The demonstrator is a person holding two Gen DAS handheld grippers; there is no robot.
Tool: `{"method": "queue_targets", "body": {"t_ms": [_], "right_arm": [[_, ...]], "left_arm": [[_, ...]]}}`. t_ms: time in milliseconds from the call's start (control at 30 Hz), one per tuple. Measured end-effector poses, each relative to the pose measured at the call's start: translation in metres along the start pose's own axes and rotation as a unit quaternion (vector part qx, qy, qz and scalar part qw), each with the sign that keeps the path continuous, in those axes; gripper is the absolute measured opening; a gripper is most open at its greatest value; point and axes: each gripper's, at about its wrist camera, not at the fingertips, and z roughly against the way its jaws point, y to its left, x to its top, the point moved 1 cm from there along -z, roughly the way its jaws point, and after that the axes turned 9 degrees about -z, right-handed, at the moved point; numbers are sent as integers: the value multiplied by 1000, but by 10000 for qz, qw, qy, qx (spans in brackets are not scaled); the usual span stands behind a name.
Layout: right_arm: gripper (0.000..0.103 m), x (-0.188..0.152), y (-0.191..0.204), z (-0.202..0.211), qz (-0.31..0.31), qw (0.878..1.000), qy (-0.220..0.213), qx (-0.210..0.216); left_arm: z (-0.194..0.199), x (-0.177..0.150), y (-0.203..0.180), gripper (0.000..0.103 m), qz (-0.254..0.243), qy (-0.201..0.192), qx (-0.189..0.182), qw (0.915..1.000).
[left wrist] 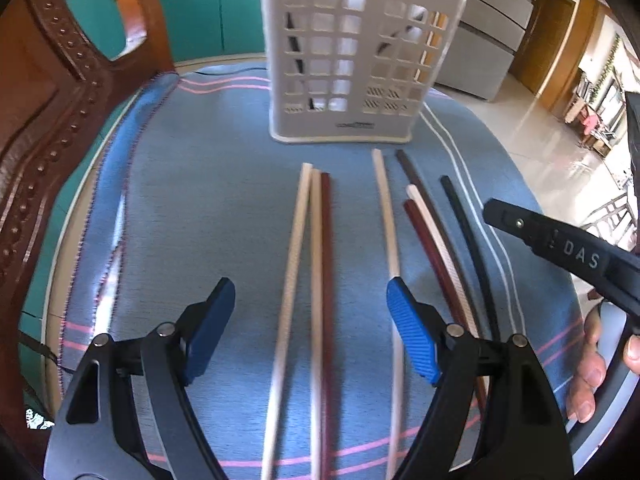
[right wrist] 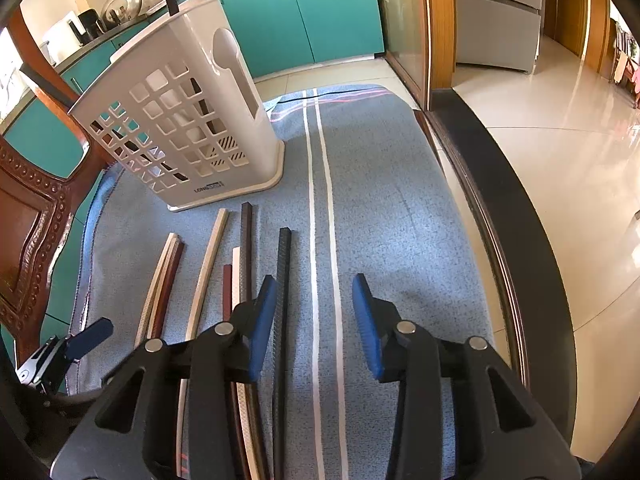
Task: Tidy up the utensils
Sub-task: 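Close the left tool on a white chopstick while the right tool grasps a black chopstick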
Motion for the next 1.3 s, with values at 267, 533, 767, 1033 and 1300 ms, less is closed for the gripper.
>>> {"method": "queue_targets", "body": {"t_ms": [267,533,767,1033,1300], "right_arm": [[40,-1,0,0,9,10000,36,6],[44,-2,0,1,15,10000,42,8],[44,-2,0,1,12,10000,44,5],[44,-2,0,2,0,10000,34,11],[44,-1,-4,5,0,10000,13,13]], "left_arm": [[-14,-5,-16,78,-164,158,-223,9995],[-12,-5,-21,49,-168,77,-143,9997],[-12,-4,-13,24,105,74,-205,9997],[-1,-8,21,10,586,47,-691,9959],[0,-14,51,13,1024,114,-717,9921]]}}
